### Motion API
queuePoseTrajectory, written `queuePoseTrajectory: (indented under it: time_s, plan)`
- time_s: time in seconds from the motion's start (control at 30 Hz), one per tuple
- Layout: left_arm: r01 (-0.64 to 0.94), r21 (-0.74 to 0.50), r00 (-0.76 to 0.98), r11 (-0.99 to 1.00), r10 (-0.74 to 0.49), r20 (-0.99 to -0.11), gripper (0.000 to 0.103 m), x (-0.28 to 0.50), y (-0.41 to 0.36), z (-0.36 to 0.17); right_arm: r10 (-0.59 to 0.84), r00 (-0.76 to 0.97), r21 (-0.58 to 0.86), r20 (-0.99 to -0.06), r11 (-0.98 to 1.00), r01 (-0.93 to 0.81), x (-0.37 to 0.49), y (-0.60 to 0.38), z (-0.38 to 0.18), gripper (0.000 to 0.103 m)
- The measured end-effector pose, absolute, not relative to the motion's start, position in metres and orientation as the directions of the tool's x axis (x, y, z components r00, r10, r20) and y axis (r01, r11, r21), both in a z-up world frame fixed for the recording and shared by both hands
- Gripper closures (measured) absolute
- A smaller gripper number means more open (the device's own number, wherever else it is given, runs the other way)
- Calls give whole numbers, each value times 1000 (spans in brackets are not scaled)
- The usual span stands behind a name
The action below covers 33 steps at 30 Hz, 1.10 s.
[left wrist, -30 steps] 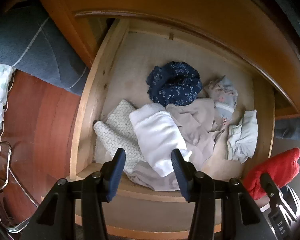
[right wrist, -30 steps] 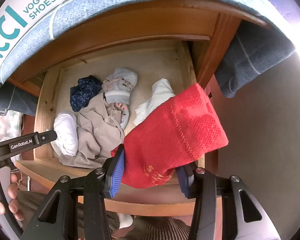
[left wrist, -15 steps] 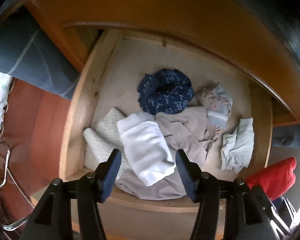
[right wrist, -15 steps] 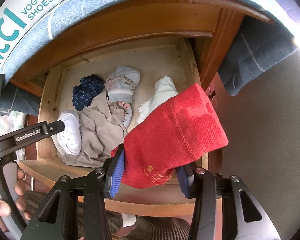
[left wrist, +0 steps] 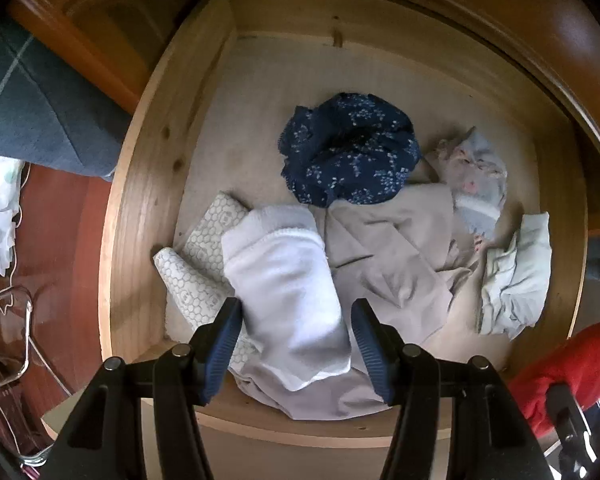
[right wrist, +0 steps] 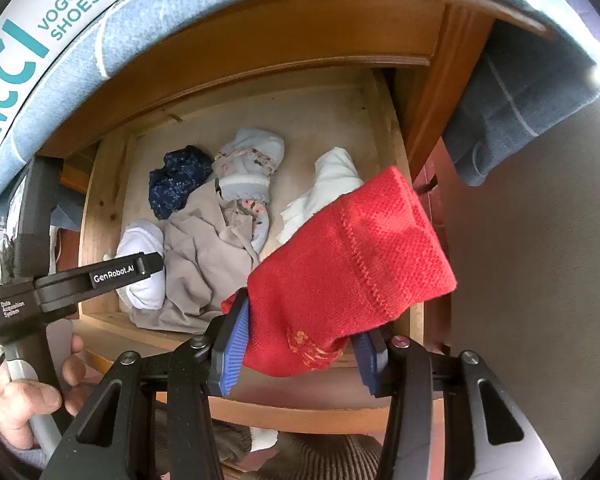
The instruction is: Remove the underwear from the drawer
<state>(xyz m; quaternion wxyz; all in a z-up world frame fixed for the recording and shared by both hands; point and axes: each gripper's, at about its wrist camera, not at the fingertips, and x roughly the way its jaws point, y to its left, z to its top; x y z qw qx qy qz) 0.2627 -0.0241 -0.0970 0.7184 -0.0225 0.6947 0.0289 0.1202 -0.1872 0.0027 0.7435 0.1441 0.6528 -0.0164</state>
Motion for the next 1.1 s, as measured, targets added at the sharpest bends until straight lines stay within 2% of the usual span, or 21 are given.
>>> queuePoseTrajectory:
  time_s: [0.03, 0.33, 1.1]
  plan:
    - [-73, 12, 34, 997, 15, -999, 54, 263, -22, -98, 165, 147, 194, -975, 958, 212, 120, -187, 3, 59]
    - [-48, -3, 63, 999, 0, -998, 66, 258, -14, -92, 162, 146, 191, -976, 959, 211, 120, -186, 3, 59]
    - [51, 1, 184, 999, -8, -983, 67, 211, -1, -24, 146, 162, 179, -976, 962, 208, 120, -185, 7, 59]
